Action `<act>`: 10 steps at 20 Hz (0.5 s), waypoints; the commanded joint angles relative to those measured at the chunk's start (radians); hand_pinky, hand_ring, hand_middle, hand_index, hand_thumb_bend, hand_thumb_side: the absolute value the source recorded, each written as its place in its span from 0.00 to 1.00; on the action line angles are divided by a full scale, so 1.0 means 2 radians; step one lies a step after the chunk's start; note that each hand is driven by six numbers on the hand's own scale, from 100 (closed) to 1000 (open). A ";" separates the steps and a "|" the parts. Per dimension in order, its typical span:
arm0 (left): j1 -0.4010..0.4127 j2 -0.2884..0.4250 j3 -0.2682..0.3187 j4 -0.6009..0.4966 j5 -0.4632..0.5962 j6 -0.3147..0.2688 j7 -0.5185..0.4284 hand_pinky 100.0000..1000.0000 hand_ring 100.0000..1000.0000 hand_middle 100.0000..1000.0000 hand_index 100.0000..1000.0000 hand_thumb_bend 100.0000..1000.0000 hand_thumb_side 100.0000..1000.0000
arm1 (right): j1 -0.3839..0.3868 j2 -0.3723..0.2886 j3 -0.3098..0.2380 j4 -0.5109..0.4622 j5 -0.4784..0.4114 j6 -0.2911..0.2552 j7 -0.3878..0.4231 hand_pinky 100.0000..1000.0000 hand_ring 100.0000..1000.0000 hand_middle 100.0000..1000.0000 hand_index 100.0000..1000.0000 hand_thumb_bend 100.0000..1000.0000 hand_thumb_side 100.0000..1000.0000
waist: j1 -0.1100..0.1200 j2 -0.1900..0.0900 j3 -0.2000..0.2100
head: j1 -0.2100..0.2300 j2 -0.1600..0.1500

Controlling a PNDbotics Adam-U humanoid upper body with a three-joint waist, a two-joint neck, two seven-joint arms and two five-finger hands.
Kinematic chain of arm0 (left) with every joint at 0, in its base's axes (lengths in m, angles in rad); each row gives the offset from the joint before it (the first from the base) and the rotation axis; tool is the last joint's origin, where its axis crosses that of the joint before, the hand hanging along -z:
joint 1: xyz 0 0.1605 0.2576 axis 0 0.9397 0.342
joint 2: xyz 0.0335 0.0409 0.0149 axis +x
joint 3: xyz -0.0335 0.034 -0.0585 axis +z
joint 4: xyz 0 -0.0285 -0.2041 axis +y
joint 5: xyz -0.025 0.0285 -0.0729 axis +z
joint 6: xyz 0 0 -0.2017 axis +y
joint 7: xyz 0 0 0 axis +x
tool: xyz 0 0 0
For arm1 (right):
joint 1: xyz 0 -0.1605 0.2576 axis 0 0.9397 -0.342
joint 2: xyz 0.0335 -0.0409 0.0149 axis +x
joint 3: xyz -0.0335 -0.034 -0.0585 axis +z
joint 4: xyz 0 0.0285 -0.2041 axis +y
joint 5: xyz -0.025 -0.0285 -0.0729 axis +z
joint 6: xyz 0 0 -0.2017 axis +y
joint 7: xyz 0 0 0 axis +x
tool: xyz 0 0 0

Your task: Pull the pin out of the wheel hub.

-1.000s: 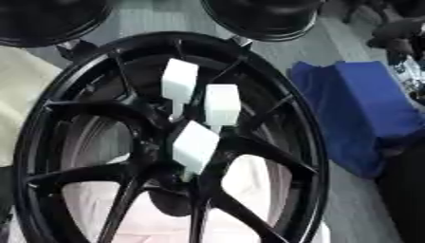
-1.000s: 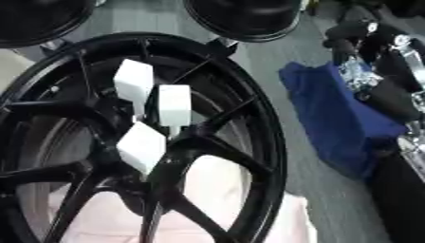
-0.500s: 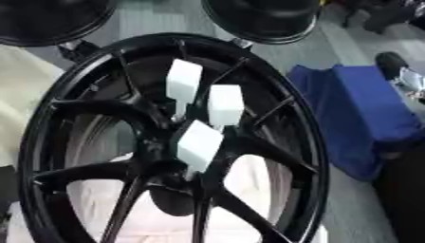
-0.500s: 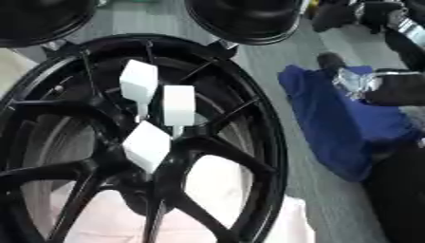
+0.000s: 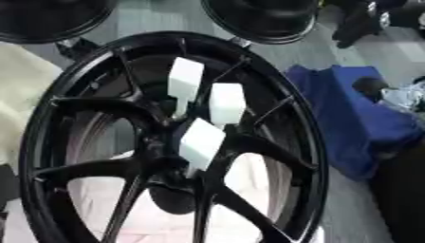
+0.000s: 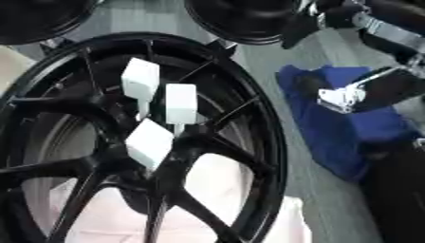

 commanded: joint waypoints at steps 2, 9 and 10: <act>-0.006 0.014 -0.002 -0.008 -0.002 0.000 -0.004 0.92 0.51 0.47 0.69 0.15 0.57 | -0.026 -0.030 0.022 -0.006 -0.014 0.026 0.019 0.81 0.76 0.71 0.72 0.26 0.42 | -0.001 -0.015 0.002 | -0.007 0.005; -0.005 0.015 -0.005 -0.008 -0.002 0.002 -0.007 0.92 0.51 0.47 0.69 0.15 0.57 | -0.079 -0.026 0.073 -0.006 -0.014 0.116 0.025 0.81 0.77 0.71 0.73 0.32 0.42 | -0.007 -0.017 0.006 | -0.014 0.011; -0.005 0.015 -0.005 -0.008 -0.002 0.003 -0.007 0.92 0.51 0.47 0.69 0.15 0.57 | -0.087 -0.022 0.080 -0.006 -0.012 0.131 0.024 0.81 0.77 0.72 0.73 0.32 0.42 | -0.007 -0.017 0.007 | -0.014 0.012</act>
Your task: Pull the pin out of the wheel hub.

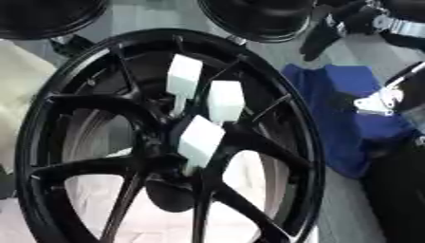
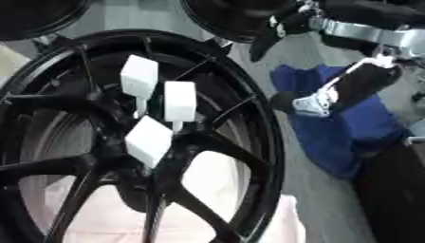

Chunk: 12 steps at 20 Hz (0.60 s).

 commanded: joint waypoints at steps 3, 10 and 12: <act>-0.004 0.015 0.001 -0.008 -0.002 0.001 0.000 0.92 0.51 0.47 0.69 0.15 0.58 | -0.041 0.000 0.027 -0.006 0.004 0.078 0.001 0.81 0.78 0.73 0.74 0.36 0.43 | 0.000 -0.016 0.001 | -0.003 0.006; -0.002 0.014 0.000 -0.008 -0.003 0.004 0.001 0.92 0.51 0.47 0.69 0.15 0.58 | -0.104 0.039 0.069 -0.006 0.019 0.159 0.036 0.83 0.80 0.75 0.79 0.50 0.38 | -0.005 -0.017 0.004 | -0.003 0.011; -0.002 0.014 0.001 -0.008 -0.002 0.004 0.002 0.92 0.51 0.47 0.69 0.15 0.58 | -0.114 0.047 0.077 -0.006 0.019 0.171 0.047 0.84 0.81 0.76 0.81 0.56 0.35 | -0.006 -0.017 0.005 | -0.003 0.011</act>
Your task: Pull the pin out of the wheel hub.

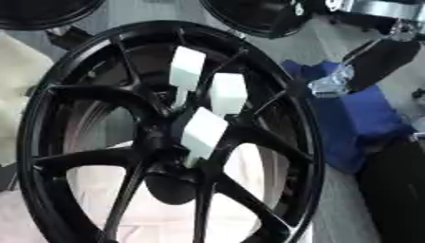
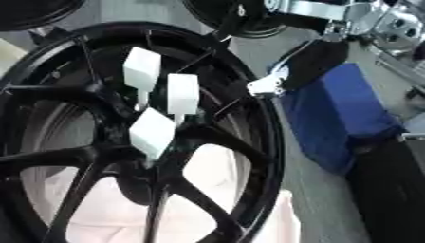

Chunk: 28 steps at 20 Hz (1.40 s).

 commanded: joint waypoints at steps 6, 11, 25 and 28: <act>-0.004 0.012 0.002 -0.008 -0.001 0.004 0.002 0.92 0.51 0.47 0.69 0.15 0.58 | -0.034 0.017 0.018 -0.006 -0.006 0.044 0.039 0.85 0.84 0.78 0.82 0.62 0.28 | -0.001 -0.014 0.003 | -0.001 0.003; -0.006 0.011 0.002 -0.008 0.000 0.004 0.002 0.92 0.50 0.47 0.69 0.15 0.58 | -0.044 0.030 0.023 -0.006 -0.008 0.076 0.042 0.85 0.84 0.78 0.82 0.63 0.27 | -0.002 -0.013 0.006 | -0.002 0.006; -0.009 0.007 0.001 -0.008 -0.001 0.005 0.002 0.92 0.50 0.47 0.68 0.15 0.59 | -0.047 0.051 0.031 -0.006 -0.014 0.148 -0.009 0.82 0.80 0.74 0.79 0.59 0.28 | -0.005 -0.007 0.012 | -0.006 0.007; -0.011 0.007 0.001 -0.008 -0.002 0.005 0.002 0.93 0.50 0.47 0.68 0.15 0.59 | -0.043 0.052 0.033 -0.006 -0.021 0.158 -0.012 0.82 0.80 0.74 0.79 0.59 0.28 | -0.007 -0.003 0.014 | -0.004 0.010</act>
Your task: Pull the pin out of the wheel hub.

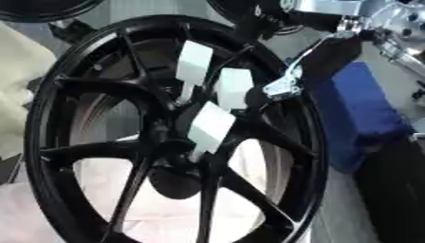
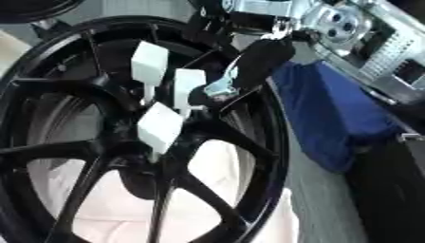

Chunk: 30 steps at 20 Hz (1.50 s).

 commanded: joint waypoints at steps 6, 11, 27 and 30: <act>-0.011 0.007 0.001 -0.008 -0.003 0.002 0.000 0.93 0.50 0.47 0.68 0.14 0.59 | 0.001 -0.006 -0.003 -0.006 -0.023 0.020 -0.001 0.81 0.79 0.73 0.79 0.60 0.29 | -0.002 -0.002 0.004 | 0.007 0.014; -0.013 0.006 0.001 -0.008 -0.004 0.003 0.001 0.93 0.50 0.47 0.68 0.14 0.59 | 0.004 -0.005 -0.003 -0.006 -0.021 0.024 -0.001 0.80 0.78 0.71 0.78 0.58 0.27 | -0.004 0.001 0.006 | 0.008 0.014; -0.017 0.003 0.001 -0.008 -0.006 0.004 0.001 0.93 0.50 0.47 0.68 0.14 0.60 | 0.017 -0.001 -0.008 0.001 -0.013 0.032 -0.012 0.77 0.75 0.68 0.72 0.52 0.20 | -0.010 0.011 0.014 | 0.006 0.001; -0.016 0.003 0.001 -0.008 -0.007 0.004 0.002 0.93 0.50 0.47 0.68 0.14 0.60 | 0.020 -0.003 -0.009 0.003 -0.010 0.027 -0.009 0.77 0.75 0.68 0.73 0.50 0.18 | -0.010 0.012 0.013 | 0.004 -0.001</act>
